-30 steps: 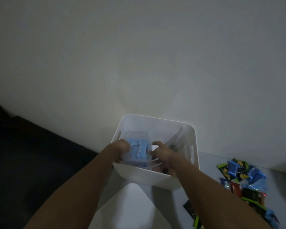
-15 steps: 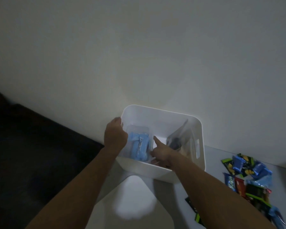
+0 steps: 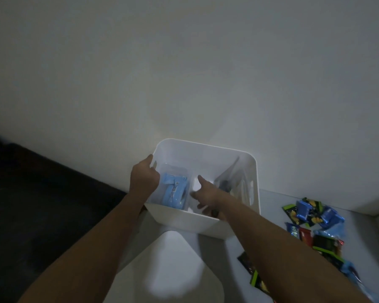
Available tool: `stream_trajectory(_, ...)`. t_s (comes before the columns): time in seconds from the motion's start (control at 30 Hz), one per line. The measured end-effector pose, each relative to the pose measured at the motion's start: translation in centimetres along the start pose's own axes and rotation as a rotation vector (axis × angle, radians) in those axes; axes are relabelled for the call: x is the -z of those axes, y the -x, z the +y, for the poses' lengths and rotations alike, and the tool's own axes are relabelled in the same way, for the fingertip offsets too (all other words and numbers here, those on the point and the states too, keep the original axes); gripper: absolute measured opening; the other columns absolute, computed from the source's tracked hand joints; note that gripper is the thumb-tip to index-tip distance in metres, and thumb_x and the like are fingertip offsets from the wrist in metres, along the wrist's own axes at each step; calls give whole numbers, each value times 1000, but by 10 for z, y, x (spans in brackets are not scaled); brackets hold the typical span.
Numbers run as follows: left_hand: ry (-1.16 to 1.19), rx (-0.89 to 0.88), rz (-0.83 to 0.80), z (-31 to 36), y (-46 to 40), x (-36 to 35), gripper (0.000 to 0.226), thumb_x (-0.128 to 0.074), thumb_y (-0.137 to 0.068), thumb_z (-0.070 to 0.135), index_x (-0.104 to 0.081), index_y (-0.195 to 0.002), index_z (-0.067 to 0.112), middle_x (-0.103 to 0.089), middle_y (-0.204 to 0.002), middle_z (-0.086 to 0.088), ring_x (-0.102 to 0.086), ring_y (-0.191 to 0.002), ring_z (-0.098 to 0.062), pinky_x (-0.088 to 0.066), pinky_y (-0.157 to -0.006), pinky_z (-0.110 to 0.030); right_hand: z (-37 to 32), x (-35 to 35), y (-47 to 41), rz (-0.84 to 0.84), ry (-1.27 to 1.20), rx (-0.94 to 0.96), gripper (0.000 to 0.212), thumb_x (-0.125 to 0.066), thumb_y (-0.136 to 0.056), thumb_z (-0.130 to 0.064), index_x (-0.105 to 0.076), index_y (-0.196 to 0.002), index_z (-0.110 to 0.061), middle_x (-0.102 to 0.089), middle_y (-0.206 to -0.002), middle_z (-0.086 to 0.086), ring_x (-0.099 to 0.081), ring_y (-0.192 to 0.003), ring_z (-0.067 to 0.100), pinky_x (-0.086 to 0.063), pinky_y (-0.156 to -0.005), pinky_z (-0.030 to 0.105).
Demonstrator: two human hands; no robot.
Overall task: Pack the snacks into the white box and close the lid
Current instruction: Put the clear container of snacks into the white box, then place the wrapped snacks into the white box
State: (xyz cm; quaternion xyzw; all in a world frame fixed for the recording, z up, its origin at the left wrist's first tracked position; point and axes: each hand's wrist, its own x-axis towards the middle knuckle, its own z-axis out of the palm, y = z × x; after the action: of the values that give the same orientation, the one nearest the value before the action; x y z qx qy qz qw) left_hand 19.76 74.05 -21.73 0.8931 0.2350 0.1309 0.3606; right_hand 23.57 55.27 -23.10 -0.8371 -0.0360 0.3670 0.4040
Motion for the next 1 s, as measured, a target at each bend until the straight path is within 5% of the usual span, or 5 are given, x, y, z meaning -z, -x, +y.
stream_trajectory(0.13,-144,-167,41,7,9,-8,51,-52,-76,15,-57,-122,-7,-61,-117,-27,-56,-108,-45,-42,-98,-49,-9,36,21,19,-64,43,65,-54,-96,-26,-20,-151,-17,-57,-127,15,-66,-95,32,-56,-77,40)
stream_trajectory(0.33,-74,-350,-82,83,43,-40,46,-66,-84,12,-58,-129,2,-58,-131,-18,-47,-125,-35,-33,-110,-38,9,110,76,120,-112,93,42,-59,-94,-23,-51,-130,-4,-64,-112,19,-68,-90,32,-58,-82,45)
stream_trajectory(0.77,-44,-1065,-138,172,209,-151,30,-60,-82,22,-66,-105,3,-66,-101,-10,-54,-98,-25,-47,-88,-36,183,184,177,340,-7,-68,33,-61,-92,-25,-62,-111,2,-64,-99,19,-63,-86,29,-56,-80,47)
stream_trajectory(0.87,-207,-927,-341,156,248,-180,45,-55,-86,41,-58,-121,13,-60,-119,-4,-48,-113,-21,-42,-101,-38,233,175,187,366,200,-119,35,-65,-88,-29,-62,-114,-6,-64,-112,14,-61,-101,27,-50,-88,39)
stream_trajectory(1.0,-486,-567,-631,124,277,-213,91,-46,-78,73,-24,-149,21,-21,-158,-11,-13,-146,-32,-5,-116,-56,296,158,192,384,289,-182,68,-75,-71,-47,-49,-130,-27,-57,-125,10,-54,-115,28,-46,-95,35)
